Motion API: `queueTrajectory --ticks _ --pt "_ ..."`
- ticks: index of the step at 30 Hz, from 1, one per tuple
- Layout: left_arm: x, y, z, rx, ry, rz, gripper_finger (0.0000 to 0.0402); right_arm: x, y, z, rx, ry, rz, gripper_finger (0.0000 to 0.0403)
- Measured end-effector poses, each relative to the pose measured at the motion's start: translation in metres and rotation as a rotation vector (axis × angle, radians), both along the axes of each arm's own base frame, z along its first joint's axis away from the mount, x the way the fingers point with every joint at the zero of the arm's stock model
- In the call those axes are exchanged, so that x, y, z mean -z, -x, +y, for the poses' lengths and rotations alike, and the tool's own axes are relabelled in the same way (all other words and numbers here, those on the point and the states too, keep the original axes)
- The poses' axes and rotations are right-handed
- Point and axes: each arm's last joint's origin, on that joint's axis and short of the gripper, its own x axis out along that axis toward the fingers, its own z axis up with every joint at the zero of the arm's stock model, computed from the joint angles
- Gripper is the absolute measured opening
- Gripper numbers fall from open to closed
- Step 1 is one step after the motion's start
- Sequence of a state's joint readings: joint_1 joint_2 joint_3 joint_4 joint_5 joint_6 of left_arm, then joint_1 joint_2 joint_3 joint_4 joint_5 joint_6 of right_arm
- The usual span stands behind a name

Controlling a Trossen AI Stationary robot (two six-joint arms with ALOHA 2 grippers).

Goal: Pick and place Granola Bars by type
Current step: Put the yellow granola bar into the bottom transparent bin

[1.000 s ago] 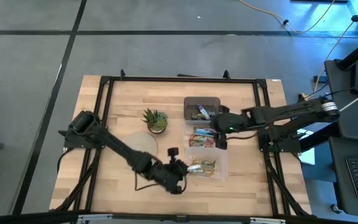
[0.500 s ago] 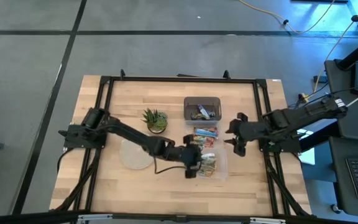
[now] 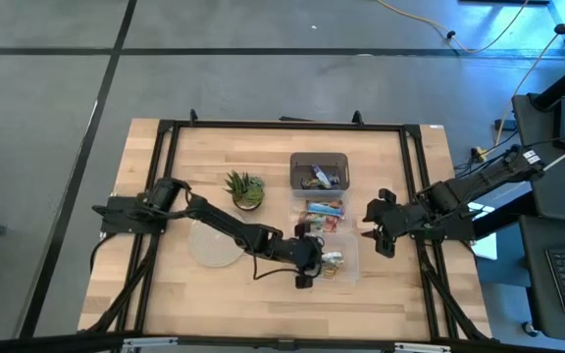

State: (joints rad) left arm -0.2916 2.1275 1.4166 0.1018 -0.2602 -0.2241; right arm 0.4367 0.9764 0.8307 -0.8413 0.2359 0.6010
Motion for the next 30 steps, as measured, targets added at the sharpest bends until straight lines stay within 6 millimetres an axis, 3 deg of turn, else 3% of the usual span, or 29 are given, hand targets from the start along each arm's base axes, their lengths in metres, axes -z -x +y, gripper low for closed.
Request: queueTrajectory --ticks 7,15,23,30 --pt "0.011 -0.002 -0.001 -0.009 -0.022 0.014 0.0066 0.0 0.0 0.0 0.006 0.012 -0.01 0.0207" --pt "0.011 -0.002 -0.001 0.009 -0.027 0.016 0.0066 0.0 0.0 0.0 0.006 0.011 -0.012 0.0207" --pt "-0.01 0.001 -0.002 0.088 -0.028 -0.023 0.0066 -0.001 -0.002 0.001 0.006 0.003 -0.028 0.0207" --pt "-0.01 0.001 -0.001 0.084 -0.033 -0.019 0.0084 -0.002 -0.002 0.001 0.011 0.003 -0.037 0.0207"
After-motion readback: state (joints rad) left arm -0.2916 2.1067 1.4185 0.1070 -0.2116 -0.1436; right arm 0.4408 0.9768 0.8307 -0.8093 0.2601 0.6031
